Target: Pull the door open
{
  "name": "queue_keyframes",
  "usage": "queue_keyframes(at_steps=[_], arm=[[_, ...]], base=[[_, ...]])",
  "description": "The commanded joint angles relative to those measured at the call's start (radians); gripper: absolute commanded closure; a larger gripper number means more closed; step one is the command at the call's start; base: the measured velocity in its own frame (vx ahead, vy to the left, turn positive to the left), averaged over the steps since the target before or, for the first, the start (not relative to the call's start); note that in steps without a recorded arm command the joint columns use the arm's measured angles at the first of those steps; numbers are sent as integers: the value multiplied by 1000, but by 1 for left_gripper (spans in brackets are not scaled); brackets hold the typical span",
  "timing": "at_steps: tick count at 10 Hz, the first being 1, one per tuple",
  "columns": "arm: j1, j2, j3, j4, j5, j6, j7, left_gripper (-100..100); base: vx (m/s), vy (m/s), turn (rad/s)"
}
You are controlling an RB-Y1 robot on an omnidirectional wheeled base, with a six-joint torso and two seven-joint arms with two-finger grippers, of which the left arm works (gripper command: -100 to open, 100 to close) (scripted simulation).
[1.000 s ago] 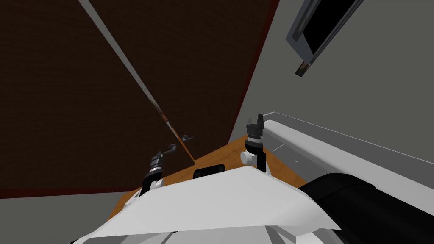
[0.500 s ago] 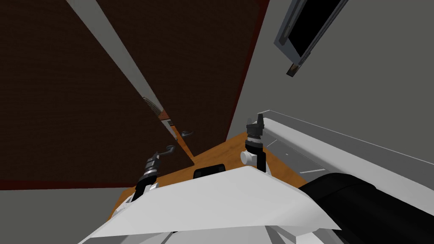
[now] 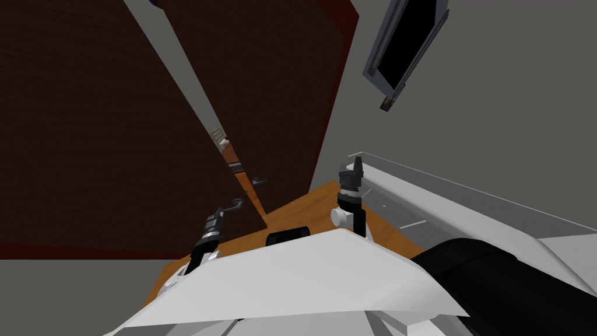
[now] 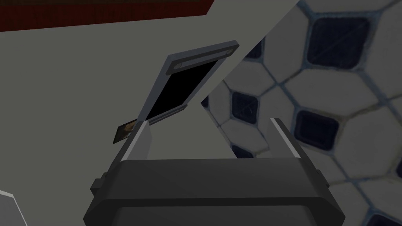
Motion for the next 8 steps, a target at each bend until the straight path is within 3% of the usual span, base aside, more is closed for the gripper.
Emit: queue_keyframes(at_steps=[1, 2, 4, 8], arm=[[-17, -12, -31, -4, -17, -11, 17, 100], [-17, -12, -31, 9, -17, -11, 17, 100], [-25, -18, -49, -10, -28, -16, 28, 100], [-25, -18, -49, -10, -28, -16, 28, 100]], base=[[-39, 38, -112], [-42, 41, -77], [-29, 34, -70], [-13, 9, -19]])
